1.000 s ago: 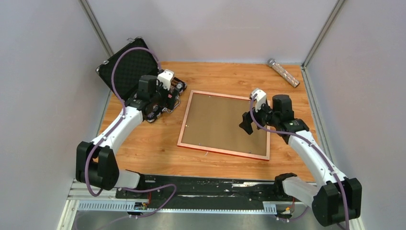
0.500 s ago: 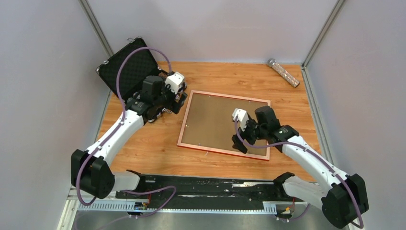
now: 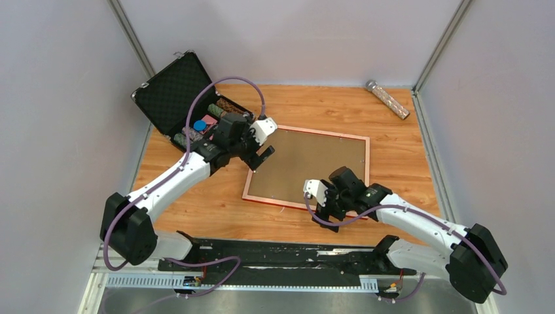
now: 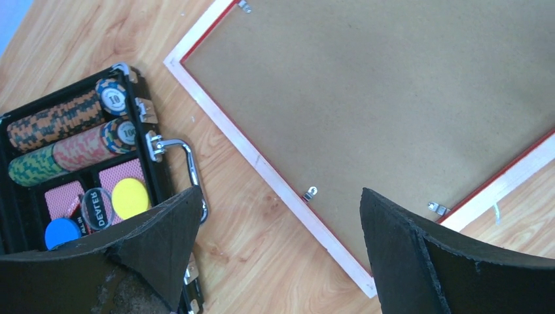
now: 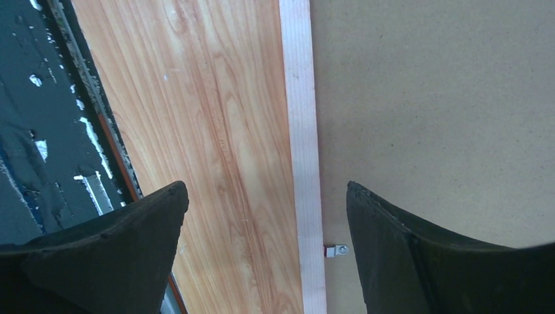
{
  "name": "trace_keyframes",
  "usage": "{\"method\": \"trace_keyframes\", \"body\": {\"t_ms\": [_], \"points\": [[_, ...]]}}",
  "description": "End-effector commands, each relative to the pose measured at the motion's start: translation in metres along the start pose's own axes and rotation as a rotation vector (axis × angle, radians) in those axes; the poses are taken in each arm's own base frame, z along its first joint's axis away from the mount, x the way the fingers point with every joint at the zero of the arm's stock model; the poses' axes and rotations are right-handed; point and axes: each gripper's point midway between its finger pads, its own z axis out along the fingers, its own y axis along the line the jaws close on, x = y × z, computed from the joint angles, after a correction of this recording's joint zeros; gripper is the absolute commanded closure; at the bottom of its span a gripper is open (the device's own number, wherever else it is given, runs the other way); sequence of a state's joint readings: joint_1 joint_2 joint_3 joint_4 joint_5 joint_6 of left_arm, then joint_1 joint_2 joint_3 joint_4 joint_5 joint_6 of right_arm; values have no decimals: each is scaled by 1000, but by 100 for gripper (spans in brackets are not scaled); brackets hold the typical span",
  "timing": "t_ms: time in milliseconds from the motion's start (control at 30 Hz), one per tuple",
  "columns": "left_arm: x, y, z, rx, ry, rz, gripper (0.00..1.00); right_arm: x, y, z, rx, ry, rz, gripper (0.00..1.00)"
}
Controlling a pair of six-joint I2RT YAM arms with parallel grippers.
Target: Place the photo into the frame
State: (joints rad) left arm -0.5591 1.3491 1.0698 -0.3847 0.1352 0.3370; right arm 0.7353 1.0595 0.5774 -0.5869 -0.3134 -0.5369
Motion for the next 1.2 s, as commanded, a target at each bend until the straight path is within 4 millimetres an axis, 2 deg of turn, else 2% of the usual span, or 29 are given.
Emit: {"method": "trace_keyframes", "body": {"t_ms": [0, 200, 400, 900, 1167], "points": [[-2, -9, 3, 1, -11, 59, 3, -8, -13, -2, 77, -22, -31, 13], [3, -16, 1, 14, -19, 59, 4, 0, -18, 8, 93, 43, -22, 28], [0, -17, -4, 15, -30, 56, 3, 0, -26, 10, 128, 84, 13, 37], [2, -14, -7, -1, -31, 78, 3, 2, -29, 15, 172, 151, 30, 47], [10, -17, -8, 12, -10, 93, 4, 1, -29, 17, 178, 173, 27, 51]]}}
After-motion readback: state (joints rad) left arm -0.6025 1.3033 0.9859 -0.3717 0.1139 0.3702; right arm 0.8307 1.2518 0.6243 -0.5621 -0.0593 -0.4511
